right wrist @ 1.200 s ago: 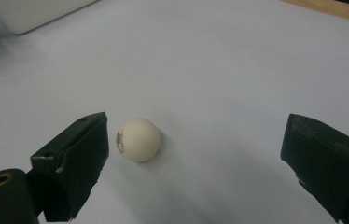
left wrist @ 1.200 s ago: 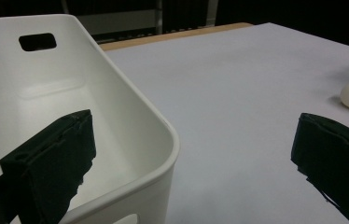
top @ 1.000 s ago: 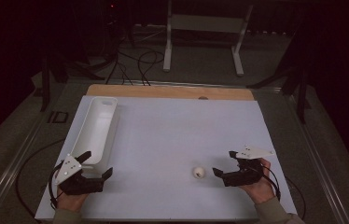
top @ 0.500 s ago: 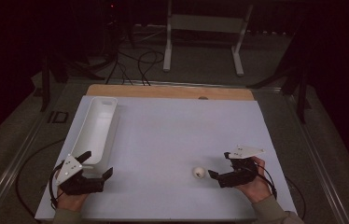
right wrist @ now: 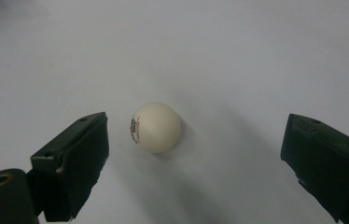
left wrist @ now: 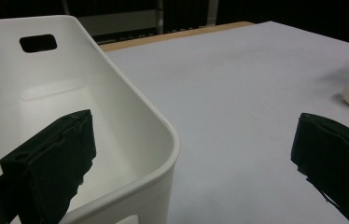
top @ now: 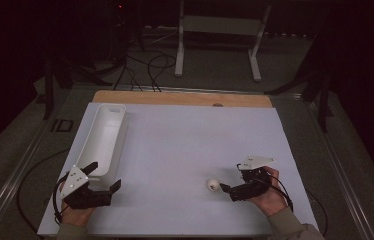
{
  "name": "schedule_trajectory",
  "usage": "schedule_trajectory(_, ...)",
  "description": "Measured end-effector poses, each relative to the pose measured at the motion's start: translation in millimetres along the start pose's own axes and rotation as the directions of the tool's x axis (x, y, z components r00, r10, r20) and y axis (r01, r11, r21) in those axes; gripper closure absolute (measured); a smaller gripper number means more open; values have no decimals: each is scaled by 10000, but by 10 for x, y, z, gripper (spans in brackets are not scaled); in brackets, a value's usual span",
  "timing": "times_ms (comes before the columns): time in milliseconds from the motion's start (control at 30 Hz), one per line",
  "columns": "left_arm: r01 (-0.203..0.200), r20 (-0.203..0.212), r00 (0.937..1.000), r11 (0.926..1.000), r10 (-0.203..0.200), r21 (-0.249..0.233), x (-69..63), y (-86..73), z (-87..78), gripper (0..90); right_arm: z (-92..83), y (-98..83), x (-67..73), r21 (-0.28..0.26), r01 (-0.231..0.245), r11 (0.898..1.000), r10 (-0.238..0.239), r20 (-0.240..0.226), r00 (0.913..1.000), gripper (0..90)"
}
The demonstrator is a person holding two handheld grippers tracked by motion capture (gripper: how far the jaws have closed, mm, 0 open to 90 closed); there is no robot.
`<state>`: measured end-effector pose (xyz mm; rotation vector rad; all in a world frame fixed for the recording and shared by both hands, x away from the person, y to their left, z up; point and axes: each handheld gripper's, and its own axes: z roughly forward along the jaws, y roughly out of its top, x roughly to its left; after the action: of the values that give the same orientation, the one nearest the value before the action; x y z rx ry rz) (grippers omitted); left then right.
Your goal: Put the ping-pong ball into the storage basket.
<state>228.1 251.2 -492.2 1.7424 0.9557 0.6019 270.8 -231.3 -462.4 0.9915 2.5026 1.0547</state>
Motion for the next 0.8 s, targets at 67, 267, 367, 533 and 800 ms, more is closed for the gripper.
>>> schedule_trajectory(67, -10, 5, 10000, 10000, 10, 8, 0, 0, 0, 5, 23, 11, 17, 98, 85, 9999, -85, -15, 10000, 70)
schedule_trajectory(267, 5, 14, 10000, 10000, -5, -5, 0, 0, 0, 5, 66, 29, 43, 209, 158, 9997, -158, -38, 9999, 70)
schedule_trajectory(367, -11, 12, 10000, 10000, 11, 5, 1, 0, 0, 5, 79, 38, 54, 305, 153, 9994, -153, -28, 9999, 70)
schedule_trajectory(533, 1, 17, 10000, 10000, -1, -3, 0, 0, 0, 5, 89, 57, 55, 371, 178, 9992, -177, -31, 9998, 70)
schedule_trajectory(800, 10, 26, 10000, 10000, -10, -8, 1, -1, 1, 5, 115, 102, 75, 569, 300, 9979, -303, 30, 9995, 70)
